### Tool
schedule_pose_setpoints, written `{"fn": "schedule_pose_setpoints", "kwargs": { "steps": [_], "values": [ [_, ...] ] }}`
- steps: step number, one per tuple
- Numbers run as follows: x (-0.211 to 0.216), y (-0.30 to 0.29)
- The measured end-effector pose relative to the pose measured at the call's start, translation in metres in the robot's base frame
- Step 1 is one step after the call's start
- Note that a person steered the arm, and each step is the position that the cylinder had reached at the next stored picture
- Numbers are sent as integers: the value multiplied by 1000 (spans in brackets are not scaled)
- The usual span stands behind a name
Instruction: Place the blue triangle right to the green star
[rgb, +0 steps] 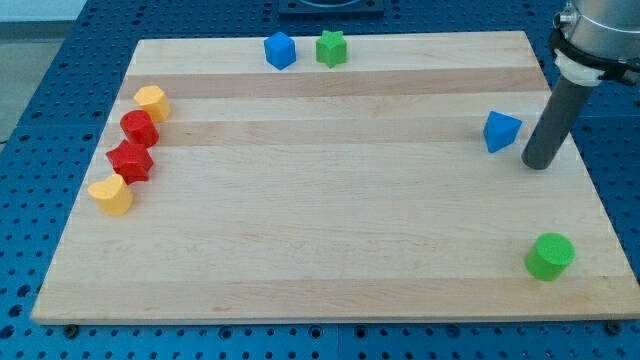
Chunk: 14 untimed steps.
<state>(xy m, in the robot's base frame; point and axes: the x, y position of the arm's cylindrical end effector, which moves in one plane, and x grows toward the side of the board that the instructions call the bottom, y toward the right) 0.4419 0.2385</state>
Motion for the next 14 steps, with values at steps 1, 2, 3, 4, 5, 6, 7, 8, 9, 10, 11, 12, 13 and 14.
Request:
{"fn": "schedule_pose_setpoints", "kwargs": {
  "steps": [1,2,3,4,5,6,7,8,9,10,11,12,13,14],
  "values": [
    [-17,-3],
    [-37,-5],
    [-42,-26],
    [-41,-48],
    [-47,-67],
    [-50,-88],
    [-64,-94],
    [-88,-97],
    [-103,-113],
    [-105,-126],
    [-113,-133],
    [-133,-146],
    [-143,-149],
    [-158,-161]
  ]
}}
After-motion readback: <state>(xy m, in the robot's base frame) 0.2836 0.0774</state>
